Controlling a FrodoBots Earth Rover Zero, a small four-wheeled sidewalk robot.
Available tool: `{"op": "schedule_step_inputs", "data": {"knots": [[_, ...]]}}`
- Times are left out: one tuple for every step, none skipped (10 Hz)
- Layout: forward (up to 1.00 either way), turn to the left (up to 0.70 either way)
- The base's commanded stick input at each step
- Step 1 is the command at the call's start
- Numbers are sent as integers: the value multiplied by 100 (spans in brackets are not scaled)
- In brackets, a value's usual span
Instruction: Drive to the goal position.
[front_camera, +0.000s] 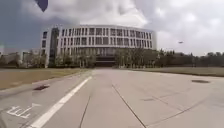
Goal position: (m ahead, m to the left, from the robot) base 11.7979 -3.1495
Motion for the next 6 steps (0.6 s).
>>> {"op": "schedule_step_inputs", "data": {"knots": [[70, 0], [70, 0], [70, 0], [70, 0], [70, 0], [70, 0]]}}
